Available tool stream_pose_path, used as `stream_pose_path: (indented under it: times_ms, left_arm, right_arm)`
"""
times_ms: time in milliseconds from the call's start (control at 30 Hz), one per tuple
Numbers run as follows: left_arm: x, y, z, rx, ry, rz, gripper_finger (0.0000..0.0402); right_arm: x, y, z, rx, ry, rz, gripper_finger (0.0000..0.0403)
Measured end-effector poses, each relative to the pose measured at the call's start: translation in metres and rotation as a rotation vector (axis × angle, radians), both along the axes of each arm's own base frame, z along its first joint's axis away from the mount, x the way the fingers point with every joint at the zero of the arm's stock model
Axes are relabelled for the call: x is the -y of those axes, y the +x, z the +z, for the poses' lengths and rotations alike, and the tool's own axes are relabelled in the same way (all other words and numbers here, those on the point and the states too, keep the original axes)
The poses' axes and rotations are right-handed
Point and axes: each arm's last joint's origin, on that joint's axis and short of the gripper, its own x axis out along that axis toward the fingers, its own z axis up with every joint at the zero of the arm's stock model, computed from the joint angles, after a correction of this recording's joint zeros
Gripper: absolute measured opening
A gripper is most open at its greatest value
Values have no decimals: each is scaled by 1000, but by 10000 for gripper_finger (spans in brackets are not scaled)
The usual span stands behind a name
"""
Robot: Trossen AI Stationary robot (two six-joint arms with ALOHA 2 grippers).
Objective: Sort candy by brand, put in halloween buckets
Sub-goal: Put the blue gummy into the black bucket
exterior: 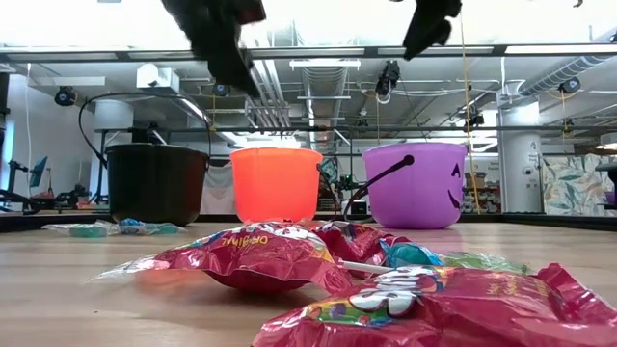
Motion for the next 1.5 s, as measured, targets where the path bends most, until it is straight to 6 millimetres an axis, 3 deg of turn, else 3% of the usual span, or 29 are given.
stream_pose_path:
  times_ms: [233, 400, 600, 733, 967, 1367, 1500]
  left_arm:
    - [4, -2, -52, 48, 79, 15, 104]
    - [3, 4, -64, 68, 81, 17, 104]
    - [-5, 33, -102, -48, 148, 7, 104]
    - [-16, 39, -126, -145, 191, 62, 104]
    - [-28, 41, -142, -202, 177, 74, 104]
    - [-25, 44, -157, -224, 71, 4, 103]
    - [-23, 45, -159, -229, 52, 22, 74]
  right_arm:
    - [-7, -35, -1, 223, 31, -173, 194]
    - [-9, -28, -12, 219, 55, -182, 194]
    - [-4, -8, -28, 138, 28, -145, 194]
    - [-3, -2, -35, 105, 34, -144, 194]
    - [-2, 1, -37, 98, 36, -146, 194]
    - [-2, 1, -36, 101, 39, -150, 194]
    - [-2, 1, -36, 101, 39, -149, 194]
